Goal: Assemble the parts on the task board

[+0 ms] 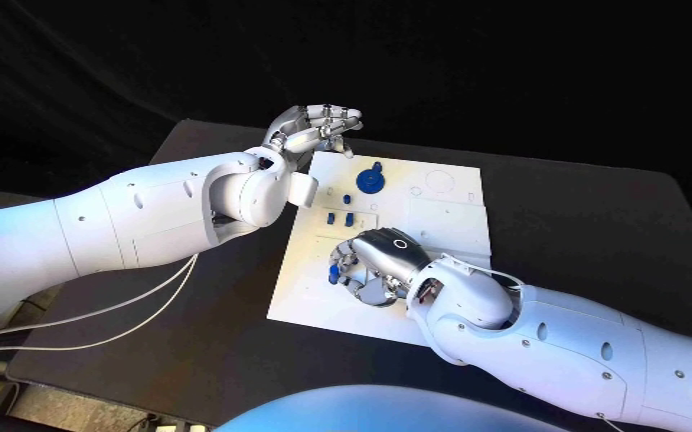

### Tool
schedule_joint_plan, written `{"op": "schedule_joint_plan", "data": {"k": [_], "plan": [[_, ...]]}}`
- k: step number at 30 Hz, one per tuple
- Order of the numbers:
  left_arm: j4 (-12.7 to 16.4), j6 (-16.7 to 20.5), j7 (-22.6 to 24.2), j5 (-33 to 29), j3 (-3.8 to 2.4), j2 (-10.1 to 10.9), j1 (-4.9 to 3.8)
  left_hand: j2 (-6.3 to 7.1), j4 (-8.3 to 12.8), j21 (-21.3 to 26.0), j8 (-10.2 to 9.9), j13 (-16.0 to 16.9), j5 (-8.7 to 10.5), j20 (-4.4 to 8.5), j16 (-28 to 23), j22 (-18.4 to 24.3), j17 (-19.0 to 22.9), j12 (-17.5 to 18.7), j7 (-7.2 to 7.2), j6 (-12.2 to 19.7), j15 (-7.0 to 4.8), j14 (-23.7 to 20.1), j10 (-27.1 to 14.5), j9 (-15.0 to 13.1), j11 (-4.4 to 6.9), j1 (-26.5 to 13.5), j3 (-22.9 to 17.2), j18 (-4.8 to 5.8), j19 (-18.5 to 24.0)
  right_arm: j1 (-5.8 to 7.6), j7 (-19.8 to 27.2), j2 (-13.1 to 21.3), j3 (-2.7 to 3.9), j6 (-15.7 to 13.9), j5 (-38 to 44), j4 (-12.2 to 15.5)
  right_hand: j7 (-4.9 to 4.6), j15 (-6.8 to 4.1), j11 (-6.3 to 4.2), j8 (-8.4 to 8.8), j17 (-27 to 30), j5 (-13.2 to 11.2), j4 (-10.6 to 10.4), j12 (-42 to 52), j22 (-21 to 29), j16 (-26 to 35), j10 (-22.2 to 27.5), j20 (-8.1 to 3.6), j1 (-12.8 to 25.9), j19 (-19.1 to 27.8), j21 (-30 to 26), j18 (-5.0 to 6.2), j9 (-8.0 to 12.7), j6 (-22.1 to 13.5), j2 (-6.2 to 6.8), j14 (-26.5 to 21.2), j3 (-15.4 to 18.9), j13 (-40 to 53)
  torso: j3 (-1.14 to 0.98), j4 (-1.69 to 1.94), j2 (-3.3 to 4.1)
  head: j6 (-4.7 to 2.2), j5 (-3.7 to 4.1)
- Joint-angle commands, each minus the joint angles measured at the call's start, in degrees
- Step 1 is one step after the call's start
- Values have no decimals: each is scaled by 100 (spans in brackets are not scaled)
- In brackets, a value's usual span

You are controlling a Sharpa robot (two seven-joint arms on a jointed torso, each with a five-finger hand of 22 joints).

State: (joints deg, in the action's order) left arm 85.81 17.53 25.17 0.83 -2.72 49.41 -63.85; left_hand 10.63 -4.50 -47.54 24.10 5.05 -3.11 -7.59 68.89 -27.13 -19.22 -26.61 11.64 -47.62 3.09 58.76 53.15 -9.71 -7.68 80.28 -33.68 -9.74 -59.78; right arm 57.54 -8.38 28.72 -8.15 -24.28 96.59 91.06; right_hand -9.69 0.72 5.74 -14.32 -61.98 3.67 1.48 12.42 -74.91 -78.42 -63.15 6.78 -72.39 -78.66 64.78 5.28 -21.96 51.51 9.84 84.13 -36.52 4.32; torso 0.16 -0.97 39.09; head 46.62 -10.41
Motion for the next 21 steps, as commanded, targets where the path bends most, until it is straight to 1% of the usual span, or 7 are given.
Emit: {"op": "schedule_joint_plan", "data": {"k": [1, 8, 14, 16, 18, 20, 21], "plan": [[14, -76, 16, 22, -3, -5, -4, 0, 39, 33, 37, 6, -11, -35, 29, 7, 8, -39, -4, 45, -1, -23, -53, -6, -4, -49, 10, -81, 5, -12, -43, 23, 0, -213, 74, 33, 2, 36, 11, 39, 61, -1, 2, -37, -372, 45, 38, 3, 34, 73, -66, 21, 12, -62, 76, -20, 44, 0, -4, -3, 2, 1, -3], [8, -71, 13, 22, -3, 1, -4, 0, 39, 33, 37, 6, -11, -35, 29, 7, 8, -39, -4, 45, -1, -23, -53, -6, -4, -49, 10, -81, 5, -17, 118, 154, 1, -581, -103, 139, -14, 56, 33, 110, 241, -4, 8, -38, -305, 136, 136, 22, 98, 154, -233, 51, 43, -141, 180, -94, 137, 1, -5, -2, -2, 2, -7], [4, -70, 9, 22, -3, 5, -3, 0, 39, 33, 37, 6, -11, -35, 29, 7, 8, -39, -4, 45, -1, -23, -53, -6, -4, -49, 10, -81, 5, -9, 347, 368, 22, -910, -354, 360, -23, 50, 25, 104, 182, 26, 29, 22, -331, 105, 80, 24, 52, 125, -180, 41, 43, -98, 136, -71, 125, 22, -5, -6, -1, -13, 16], [2, -74, 9, 22, -3, 5, -3, 0, 39, 33, 37, 6, -11, -35, 29, 7, 8, -39, -4, 45, -1, -23, -53, -6, -4, -49, 10, -81, 5, 28, 468, 565, 60, -1019, -703, 513, -35, 40, 12, 101, 125, 74, 32, 97, -352, 73, -23, 18, 32, 93, -136, 34, 44, -57, 94, -40, 112, 46, 0, -12, -8, -37, 69], [1, -78, 8, 22, -2, 8, -3, 0, 39, 33, 37, 6, -11, -35, 29, 7, 8, -39, -4, 45, -1, -23, -53, -6, -4, -49, 10, -81, 5, 112, 469, 774, 87, -927, -1185, 628, -38, 22, -18, 78, 116, 78, 12, 218, -367, 66, -229, 9, 56, 69, -106, 29, 36, 16, 75, -28, 140, 97, 3, -8, -9, -62, 157], [2, -80, 8, 22, 1, 16, -3, 0, 39, 33, 37, 6, -11, -35, 29, 7, 8, -39, -4, 45, -1, -23, -53, -6, -4, -49, 10, -81, 5, 239, 388, 1025, 106, -683, -1773, 721, 91, -126, -209, 2, -76, 128, -92, 713, -481, -32, -834, -98, 198, -77, 147, -16, 6, 152, 67, 44, 380, 411, 6, -19, -15, -92, 245], [1, -79, 8, 22, 3, 21, -3, 0, 39, 33, 37, 6, -11, -35, 29, 7, 8, -39, -4, 45, -1, -23, -53, -6, -4, -49, 10, -81, 5, 303, 345, 1148, 112, -588, -2061, 755, 130, -143, -236, -20, -110, 103, -156, 910, -513, -50, -1066, -117, 297, -114, 218, -34, -4, 185, 87, 57, 488, 532, 7, -28, -19, -99, 275]]}}
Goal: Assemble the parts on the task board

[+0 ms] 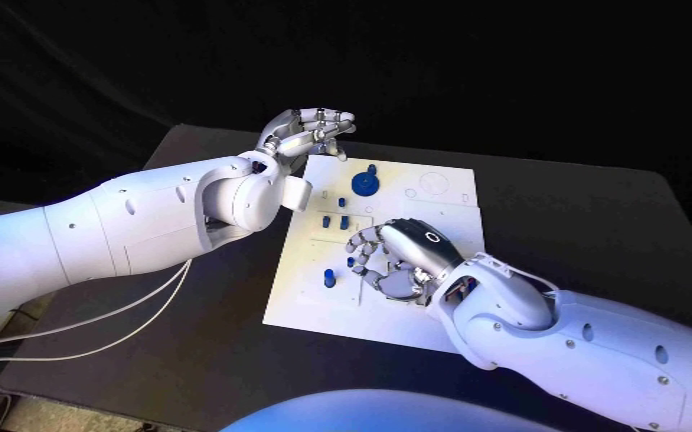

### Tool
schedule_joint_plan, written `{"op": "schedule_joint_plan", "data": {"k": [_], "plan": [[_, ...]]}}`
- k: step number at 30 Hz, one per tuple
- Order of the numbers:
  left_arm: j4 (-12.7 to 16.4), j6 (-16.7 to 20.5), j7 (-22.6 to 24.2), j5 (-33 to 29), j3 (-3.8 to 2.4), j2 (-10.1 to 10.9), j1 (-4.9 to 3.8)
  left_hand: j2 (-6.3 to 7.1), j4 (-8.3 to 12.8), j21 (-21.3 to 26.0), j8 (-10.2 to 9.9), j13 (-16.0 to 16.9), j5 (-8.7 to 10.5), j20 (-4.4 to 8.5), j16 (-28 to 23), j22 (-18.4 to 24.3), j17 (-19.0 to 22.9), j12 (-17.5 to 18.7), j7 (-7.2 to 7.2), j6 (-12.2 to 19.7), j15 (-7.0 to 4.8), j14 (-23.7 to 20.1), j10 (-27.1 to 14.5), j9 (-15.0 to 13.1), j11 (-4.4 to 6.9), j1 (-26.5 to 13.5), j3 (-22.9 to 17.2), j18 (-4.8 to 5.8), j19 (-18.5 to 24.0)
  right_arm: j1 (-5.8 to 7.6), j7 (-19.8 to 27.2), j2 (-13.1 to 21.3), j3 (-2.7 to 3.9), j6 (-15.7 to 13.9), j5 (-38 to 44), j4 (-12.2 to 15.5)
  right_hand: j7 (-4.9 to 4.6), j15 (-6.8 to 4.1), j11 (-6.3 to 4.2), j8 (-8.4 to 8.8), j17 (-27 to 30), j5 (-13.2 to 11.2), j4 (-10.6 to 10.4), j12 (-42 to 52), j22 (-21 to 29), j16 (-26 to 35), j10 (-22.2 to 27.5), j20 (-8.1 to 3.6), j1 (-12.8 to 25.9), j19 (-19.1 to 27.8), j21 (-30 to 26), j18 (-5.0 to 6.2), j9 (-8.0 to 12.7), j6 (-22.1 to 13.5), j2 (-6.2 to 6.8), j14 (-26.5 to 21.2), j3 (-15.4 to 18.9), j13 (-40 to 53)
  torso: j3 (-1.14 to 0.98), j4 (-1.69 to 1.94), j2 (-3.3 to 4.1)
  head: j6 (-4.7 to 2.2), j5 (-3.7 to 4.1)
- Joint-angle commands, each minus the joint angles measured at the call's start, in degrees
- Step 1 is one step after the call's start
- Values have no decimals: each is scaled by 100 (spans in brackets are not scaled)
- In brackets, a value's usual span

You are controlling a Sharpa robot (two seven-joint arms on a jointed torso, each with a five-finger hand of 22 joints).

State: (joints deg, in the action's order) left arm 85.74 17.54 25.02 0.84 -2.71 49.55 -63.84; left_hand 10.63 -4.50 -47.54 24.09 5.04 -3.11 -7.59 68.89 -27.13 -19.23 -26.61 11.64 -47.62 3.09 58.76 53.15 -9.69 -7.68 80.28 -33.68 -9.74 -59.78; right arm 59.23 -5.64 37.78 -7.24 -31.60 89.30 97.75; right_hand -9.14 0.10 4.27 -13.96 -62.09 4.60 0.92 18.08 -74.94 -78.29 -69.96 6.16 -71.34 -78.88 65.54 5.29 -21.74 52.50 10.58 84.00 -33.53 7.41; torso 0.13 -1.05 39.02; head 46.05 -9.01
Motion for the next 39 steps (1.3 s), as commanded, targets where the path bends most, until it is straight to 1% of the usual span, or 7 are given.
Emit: {"op": "schedule_joint_plan", "data": {"k": [1, 4, 6, 8, 19, 28, 39], "plan": [[7, -79, 22, 22, 6, 12, -3, 0, 39, 33, 37, 7, -11, -35, 29, 8, 8, -39, -4, 45, 0, -24, -53, -8, -4, -49, 10, -81, 5, 195, 24, 368, 25, 237, -1601, 119, 122, -145, -151, -80, -132, 25, -140, 561, -542, -82, -499, -97, 239, -134, 213, -49, -37, 120, 34, 86, 301, 395, 11, -32, -17, -48, 171], [6, -78, 22, 22, 19, 26, -3, 0, 39, 33, 37, 7, -11, -35, 29, 8, 8, -39, -4, 45, 0, -24, -53, -8, -4, -49, 10, -81, 5, 321, -125, 718, 33, 445, -2134, 219, 203, -196, -213, -179, -464, 106, -327, 1573, -732, -251, -706, -178, 449, -339, 631, -141, -106, 205, 44, 183, 611, 1347, 16, -72, -43, -70, 316], [9, -75, 22, 22, 32, 45, -3, -1, 40, 36, 47, 10, -10, -36, 32, 10, 11, -49, -4, 53, 0, -27, -61, -11, -5, -55, 12, -82, 6, 400, -278, 1033, 38, 591, -2437, 328, 272, -243, -264, -371, -784, 246, -582, 3530, -877, -413, -882, -233, 729, -481, 937, -206, -272, 298, 44, 257, 909, 3576, 16, -103, -56, -84, 401], [10, -76, 23, 21, 46, 61, -2, -1, 40, 36, 47, 10, -10, -36, 32, 10, 11, -49, -4, 53, 0, -27, -61, -11, -5, -55, 12, -82, 6, 446, -428, 1282, 39, 703, -2589, 429, 350, -303, -355, -748, -1094, 449, -824, 4986, -988, -573, -786, -280, 754, -558, 1128, -240, -756, 156, 38, 300, 1252, 5243, 10, -142, -75, -86, 475], [9, -91, 23, 19, 93, 105, 5, -1, 40, 36, 47, 10, -10, -36, 32, 10, 11, -49, -4, 53, 0, -27, -61, -11, -5, -55, 12, -82, 6, 435, -1245, 2034, 3, 848, -1932, 870, 329, -268, -292, -974, -1345, 518, -1245, 5366, -1072, -685, -704, -260, 779, -613, 1258, -270, -1202, -94, 43, 337, 1657, 5851, 4, -262, -147, -18, 679], [12, -110, 19, 18, 105, 118, 11, 0, 37, 39, 55, 12, -10, -38, 33, 12, 13, -55, -4, 59, 2, -29, -68, -14, -6, -66, 17, -82, 8, 315, -1879, 2138, -23, 932, -1032, 996, 331, -260, -289, -1017, -1451, 544, -1724, 5408, -1120, -733, -707, -250, 850, -646, 1333, -286, -1364, -158, 45, 349, 2064, 6018, 21, -248, -151, 17, 733], [21, -130, 17, 17, 108, 134, 13, 0, 26, 44, 67, 14, -10, -41, 35, 15, 15, -65, -3, 65, 5, -32, -77, -18, -8, -88, 25, -81, 10, 149, -2085, 1937, -43, 1031, -566, 895, 334, -261, -291, -1025, -1443, 546, -1757, 5382, -1118, -731, -692, -250, 862, -640, 1319, -283, -1382, -153, 30, 347, 2119, 6000, 19, -257, -140, 34, 738]]}}
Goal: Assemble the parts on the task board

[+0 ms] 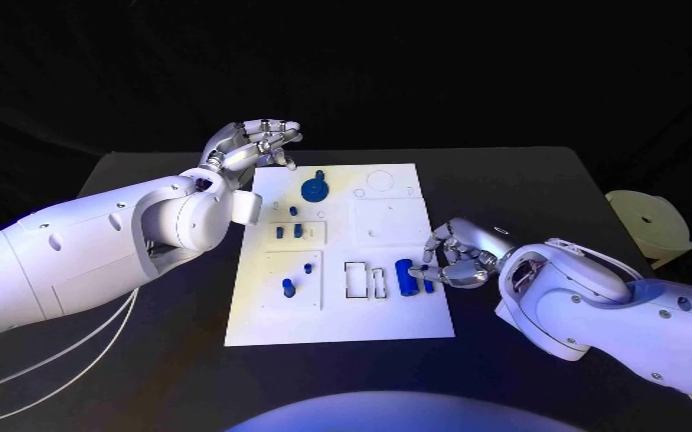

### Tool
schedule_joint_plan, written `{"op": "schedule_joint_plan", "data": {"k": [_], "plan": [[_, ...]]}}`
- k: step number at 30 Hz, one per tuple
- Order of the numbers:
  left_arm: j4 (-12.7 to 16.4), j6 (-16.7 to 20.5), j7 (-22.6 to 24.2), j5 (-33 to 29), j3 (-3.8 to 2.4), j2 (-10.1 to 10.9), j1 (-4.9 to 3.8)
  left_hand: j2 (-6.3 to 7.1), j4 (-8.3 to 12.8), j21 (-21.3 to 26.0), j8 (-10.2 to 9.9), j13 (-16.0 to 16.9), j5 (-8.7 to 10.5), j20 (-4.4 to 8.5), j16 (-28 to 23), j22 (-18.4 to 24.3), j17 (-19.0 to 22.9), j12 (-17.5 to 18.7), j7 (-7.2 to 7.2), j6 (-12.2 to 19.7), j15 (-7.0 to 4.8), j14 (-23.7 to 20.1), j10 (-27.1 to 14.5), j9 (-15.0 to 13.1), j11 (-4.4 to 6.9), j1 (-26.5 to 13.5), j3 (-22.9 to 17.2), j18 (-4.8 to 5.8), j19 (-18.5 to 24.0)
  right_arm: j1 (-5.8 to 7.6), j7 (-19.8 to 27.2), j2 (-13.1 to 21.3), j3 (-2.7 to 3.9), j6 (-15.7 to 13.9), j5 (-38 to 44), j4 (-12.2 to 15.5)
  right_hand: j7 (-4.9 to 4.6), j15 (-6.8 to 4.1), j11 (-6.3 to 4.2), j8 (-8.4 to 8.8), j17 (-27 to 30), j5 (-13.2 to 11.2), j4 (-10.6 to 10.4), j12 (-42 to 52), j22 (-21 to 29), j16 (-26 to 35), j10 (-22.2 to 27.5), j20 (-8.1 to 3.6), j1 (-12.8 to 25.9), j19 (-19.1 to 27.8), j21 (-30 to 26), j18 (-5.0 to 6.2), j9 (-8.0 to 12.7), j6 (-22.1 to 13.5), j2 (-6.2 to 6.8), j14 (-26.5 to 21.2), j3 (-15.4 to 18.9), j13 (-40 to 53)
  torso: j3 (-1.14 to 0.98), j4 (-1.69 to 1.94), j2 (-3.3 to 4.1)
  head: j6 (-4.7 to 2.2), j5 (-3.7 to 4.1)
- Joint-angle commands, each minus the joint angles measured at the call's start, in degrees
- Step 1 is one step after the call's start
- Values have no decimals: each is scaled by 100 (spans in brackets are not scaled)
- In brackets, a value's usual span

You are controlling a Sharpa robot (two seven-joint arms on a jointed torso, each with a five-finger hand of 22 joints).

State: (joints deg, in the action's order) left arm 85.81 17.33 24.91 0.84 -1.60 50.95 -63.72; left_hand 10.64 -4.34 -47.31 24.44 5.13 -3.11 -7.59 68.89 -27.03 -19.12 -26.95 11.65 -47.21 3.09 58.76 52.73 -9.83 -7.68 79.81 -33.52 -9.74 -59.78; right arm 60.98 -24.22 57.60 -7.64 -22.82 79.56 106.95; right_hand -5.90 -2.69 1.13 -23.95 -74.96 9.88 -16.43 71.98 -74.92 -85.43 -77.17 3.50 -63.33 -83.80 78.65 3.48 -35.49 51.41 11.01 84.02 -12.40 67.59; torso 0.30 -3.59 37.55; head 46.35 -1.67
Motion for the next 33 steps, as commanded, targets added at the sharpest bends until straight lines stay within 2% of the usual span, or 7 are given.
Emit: {"op": "schedule_joint_plan", "data": {"k": [1, 21, 29, 33], "plan": [[12, -111, 28, 17, -3, -7, 0, -1, 10, 22, 32, 5, -10, -41, 35, 5, 5, -31, -3, 23, 5, -32, -35, -5, -8, -41, 9, -81, 10, -36, -233, -70, -4, 154, 429, -40, 10, 17, 23, -26, -156, 18, -23, -7, -1121, -17, 29, 17, 61, -148, 9, -102, -7, -44, -12, 345, 6, -18, -1, -5, 8, 7, 4], [30, -136, 13, 17, -2, 15, 2, -3, 5, 26, 42, 7, -10, -43, 38, 8, 7, -38, -4, 29, 7, -35, -44, -8, -9, -54, 13, -80, 12, -228, -249, -484, -13, 262, 555, -362, 21, 12, 15, -44, -172, 62, -18, 2, -1127, -23, 14, 15, 17, -150, 15, -104, -36, -17, -77, 346, 52, 18, -4, -6, 10, 47, -34], [41, -139, 7, 17, -2, 29, 2, -3, 5, 26, 42, 7, -10, -43, 38, 8, 7, -38, -4, 29, 7, -35, -44, -8, -9, -54, 13, -80, 12, -305, -277, -601, -20, 400, 583, -462, 35, 4, 3, -67, -178, 77, -12, 29, -1132, -25, -15, 10, -41, -151, 18, -105, -59, 25, -113, 347, 79, 66, 2, 10, 14, 70, -45], [45, -140, 6, 17, -2, 35, 2, -7, -3, 30, 50, 8, -11, -46, 42, 11, 8, -45, -3, 35, 8, -34, -53, -11, -10, -67, 16, -80, 12, -323, -306, -647, -24, 445, 577, -504, 55, -9, -13, -93, -189, 89, -11, 48, -1139, -29, -38, 1, -108, -155, 27, -106, -84, 78, -171, 349, 97, 107, 7, 23, 18, 79, -45]]}}
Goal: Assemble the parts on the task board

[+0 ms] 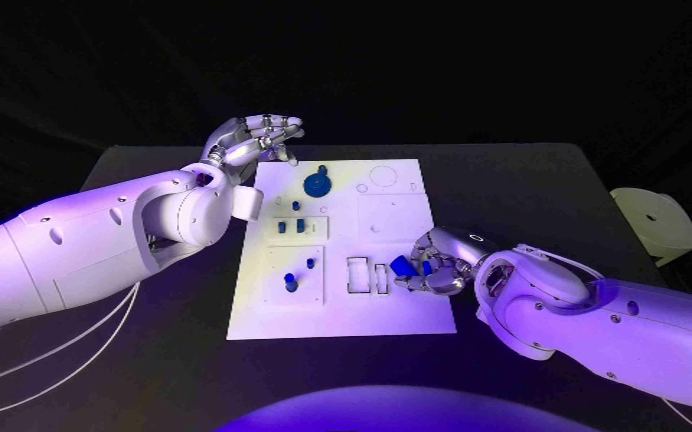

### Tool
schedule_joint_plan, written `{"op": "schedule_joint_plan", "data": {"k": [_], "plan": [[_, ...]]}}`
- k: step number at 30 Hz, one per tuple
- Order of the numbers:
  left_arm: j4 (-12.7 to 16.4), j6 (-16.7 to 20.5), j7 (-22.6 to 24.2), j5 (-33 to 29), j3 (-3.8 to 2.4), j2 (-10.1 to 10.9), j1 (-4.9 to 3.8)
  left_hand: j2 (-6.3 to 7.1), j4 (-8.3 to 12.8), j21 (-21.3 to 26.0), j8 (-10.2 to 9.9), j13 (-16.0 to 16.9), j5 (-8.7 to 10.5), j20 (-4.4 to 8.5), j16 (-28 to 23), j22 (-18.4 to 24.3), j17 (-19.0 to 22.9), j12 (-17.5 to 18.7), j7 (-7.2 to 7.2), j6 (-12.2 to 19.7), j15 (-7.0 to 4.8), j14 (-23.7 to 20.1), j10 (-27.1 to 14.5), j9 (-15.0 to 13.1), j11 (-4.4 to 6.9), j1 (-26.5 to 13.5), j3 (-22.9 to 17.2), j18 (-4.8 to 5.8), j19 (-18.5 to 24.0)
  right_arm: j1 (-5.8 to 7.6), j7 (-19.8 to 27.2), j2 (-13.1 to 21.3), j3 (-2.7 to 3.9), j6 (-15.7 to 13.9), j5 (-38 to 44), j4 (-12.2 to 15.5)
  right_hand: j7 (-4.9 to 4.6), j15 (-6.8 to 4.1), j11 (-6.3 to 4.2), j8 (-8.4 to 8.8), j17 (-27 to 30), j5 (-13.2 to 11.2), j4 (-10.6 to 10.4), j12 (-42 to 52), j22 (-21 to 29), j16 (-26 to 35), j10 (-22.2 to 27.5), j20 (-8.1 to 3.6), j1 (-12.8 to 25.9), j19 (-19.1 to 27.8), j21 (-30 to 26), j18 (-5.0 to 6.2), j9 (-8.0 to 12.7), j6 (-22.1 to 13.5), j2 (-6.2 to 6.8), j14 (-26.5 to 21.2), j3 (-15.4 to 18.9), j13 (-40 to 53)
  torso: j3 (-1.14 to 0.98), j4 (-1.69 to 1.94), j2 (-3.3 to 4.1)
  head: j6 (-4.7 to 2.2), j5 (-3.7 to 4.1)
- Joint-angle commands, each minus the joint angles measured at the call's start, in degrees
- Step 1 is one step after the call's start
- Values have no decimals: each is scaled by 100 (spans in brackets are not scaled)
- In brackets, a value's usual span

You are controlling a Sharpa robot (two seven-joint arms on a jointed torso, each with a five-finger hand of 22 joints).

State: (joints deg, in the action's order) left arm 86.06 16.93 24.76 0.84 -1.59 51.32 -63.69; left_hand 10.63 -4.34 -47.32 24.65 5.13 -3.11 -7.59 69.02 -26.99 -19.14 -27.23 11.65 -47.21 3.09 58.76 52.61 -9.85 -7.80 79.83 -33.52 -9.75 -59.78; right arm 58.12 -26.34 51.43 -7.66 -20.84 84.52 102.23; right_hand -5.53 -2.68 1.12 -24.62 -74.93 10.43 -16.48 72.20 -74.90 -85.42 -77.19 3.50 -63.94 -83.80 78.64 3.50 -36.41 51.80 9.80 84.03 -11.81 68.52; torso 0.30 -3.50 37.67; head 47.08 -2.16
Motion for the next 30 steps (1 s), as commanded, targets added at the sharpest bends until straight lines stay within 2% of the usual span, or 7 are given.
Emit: {"op": "schedule_joint_plan", "data": {"k": [1, 6, 11, 14, 19, 25, 30], "plan": [[21, -101, 21, 17, -4, 0, -1, -12, -10, 33, 34, 10, -11, -48, 32, 9, 10, -21, -3, 40, 9, -34, -46, -10, 2, -79, 17, -80, 11, -40, -102, -38, -23, 247, 80, -39, 23, -14, -18, -29, -200, 40, -2, 34, -1143, -33, -47, -3, -84, -157, 30, -108, 0, 51, -72, 350, 41, 31, 8, 17, 7, 3, 7], [23, -103, 21, 17, -4, 1, -1, -12, -10, 33, 34, 10, -11, -48, 32, 9, 10, -21, -3, 40, 9, -34, -46, -10, 2, -79, 17, -80, 11, -48, -121, -60, -25, 131, 80, -58, 47, -34, -41, -42, -219, 57, 21, 60, -1155, -40, -88, -20, -279, -167, 49, -112, -23, 105, -195, 354, 3, 89, 16, 32, 7, 6, 14], [23, -100, 19, 17, -4, 4, -1, -12, -10, 33, 34, 10, -11, -48, 32, 9, 10, -21, -3, 40, 9, -34, -46, -10, 2, -79, 17, -80, 11, -50, -40, -33, -26, -257, 82, -5, 95, -69, -85, -58, -294, 12, 36, 136, -1187, -67, -187, -48, -511, -203, 125, -128, -39, 211, -354, 371, -122, 196, 22, 45, 12, -2, 26], [19, -100, 19, 17, -4, 2, -1, -12, -10, 33, 34, 10, -11, -48, 32, 9, 10, -21, -3, 40, 9, -34, -46, -10, 2, -79, 17, -80, 11, -44, 29, 17, -23, -504, 74, 79, 120, -87, -108, -62, -334, 7, 34, 142, -1199, -82, -214, -64, -592, -217, 152, -134, -44, 260, -400, 379, -191, 211, 25, 54, 8, -11, 33], [8, -103, 19, 17, -4, -12, -1, -12, -10, 33, 34, 10, -11, -48, 32, 9, 10, -21, -3, 40, 9, -34, -46, -10, 2, -79, 17, -80, 11, 53, 157, 100, -6, -875, 8, 294, 150, -112, -136, -64, -408, 54, 9, 196, -1228, -109, -282, -87, -636, -251, 229, -151, -49, 325, -473, 394, -284, 283, 38, 80, 6, -24, 67], [0, -107, 20, 17, -4, -28, -1, -12, -10, 33, 34, 10, -11, -48, 32, 9, 10, -21, -3, 40, 9, -34, -46, -10, 2, -79, 17, -80, 11, 155, 232, 61, 1, -908, -141, 420, 158, -120, -144, -64, -431, 72, -10, 209, -1235, -117, -305, -96, -614, -258, 244, -154, -51, 356, -506, 399, -314, 303, 45, 91, 17, -46, 85], [0, -109, 19, 17, -4, -33, -1, -12, -10, 33, 34, 10, -11, -48, 32, 9, 10, -21, -3, 40, 9, -34, -46, -10, 2, -79, 17, -80, 11, 182, 278, -67, 3, -756, -308, 425, 163, -125, -150, -64, -435, 75, -19, 196, -1238, -119, -310, -102, -575, -261, 248, -155, -52, 380, -530, 400, -330, 293, 48, 105, 28, -44, 90]]}}
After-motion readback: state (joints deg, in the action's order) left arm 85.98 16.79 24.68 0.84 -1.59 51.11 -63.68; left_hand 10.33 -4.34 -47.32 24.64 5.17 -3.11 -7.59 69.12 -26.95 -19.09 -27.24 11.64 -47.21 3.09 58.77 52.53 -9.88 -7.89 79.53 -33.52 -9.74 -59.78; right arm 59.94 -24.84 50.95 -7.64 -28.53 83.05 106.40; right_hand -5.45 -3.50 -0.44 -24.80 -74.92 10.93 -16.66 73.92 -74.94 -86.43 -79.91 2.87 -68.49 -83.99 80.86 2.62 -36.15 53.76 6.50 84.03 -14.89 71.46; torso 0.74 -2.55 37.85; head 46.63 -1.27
